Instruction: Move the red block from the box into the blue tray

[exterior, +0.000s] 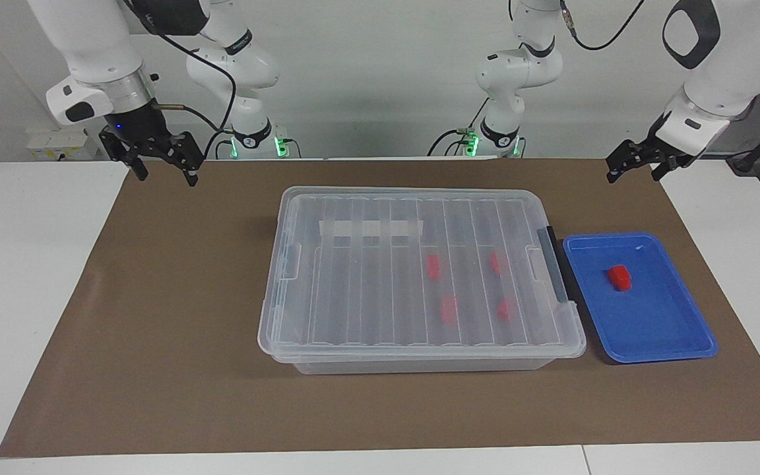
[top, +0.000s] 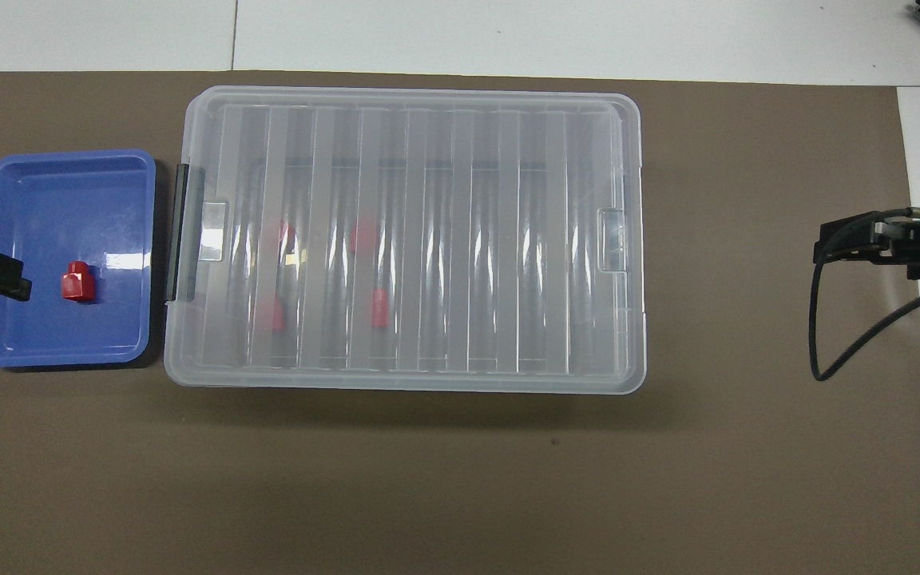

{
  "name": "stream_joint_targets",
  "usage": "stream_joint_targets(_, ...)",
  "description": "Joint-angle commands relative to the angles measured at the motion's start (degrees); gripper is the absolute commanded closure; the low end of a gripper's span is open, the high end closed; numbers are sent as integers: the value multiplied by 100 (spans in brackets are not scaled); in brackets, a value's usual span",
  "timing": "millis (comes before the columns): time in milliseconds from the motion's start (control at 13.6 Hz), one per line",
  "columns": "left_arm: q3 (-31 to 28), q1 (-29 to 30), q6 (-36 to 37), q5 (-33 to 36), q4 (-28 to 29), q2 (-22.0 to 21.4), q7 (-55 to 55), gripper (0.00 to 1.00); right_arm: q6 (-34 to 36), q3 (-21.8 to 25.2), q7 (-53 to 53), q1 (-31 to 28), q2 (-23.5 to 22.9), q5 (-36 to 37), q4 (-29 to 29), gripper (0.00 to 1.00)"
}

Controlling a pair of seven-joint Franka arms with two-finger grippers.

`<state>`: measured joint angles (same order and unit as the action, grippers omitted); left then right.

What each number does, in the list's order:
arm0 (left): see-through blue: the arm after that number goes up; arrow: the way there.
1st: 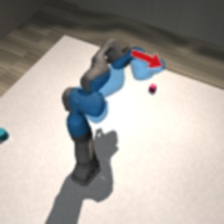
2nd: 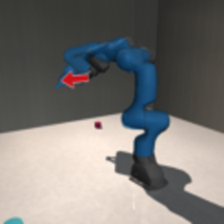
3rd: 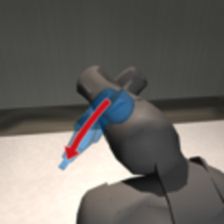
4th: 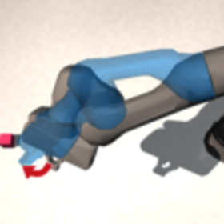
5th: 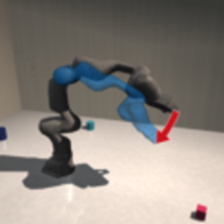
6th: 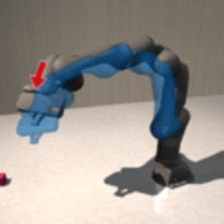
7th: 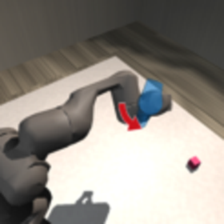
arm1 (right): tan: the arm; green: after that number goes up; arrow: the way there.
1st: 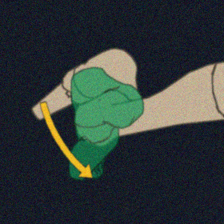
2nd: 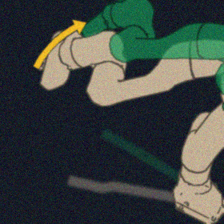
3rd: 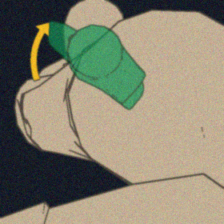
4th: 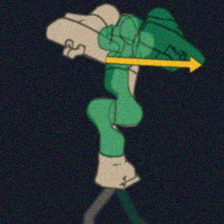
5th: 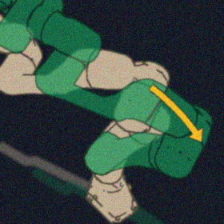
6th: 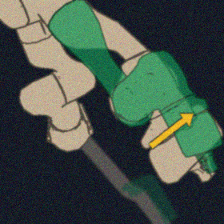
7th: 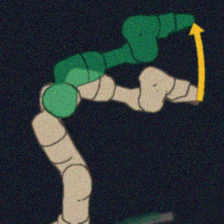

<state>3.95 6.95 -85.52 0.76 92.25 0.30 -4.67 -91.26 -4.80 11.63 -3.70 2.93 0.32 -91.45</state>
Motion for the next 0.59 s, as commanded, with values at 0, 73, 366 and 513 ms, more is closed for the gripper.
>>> stream_joint_targets(0, -70, -254, 0, 73, -101, 197, 54, 0, 362, -39, 67, -43, -353, 55, 663, 0)
stream_joint_targets(73, -53, -386, 61, 187, -328, 303, 36, 0, 398, -48, 67, -34, -380, 56, 638, 0)
stream_joint_targets(366, 69, -510, 774, 416, -1369, 912, 27, 0, 521, -39, 15, -25, -205, 47, 348, 0)
stream_joint_targets(513, 80, -501, 502, 408, -677, 499, 54, 0, 539, -39, 15, -25, -126, 47, 216, 0)
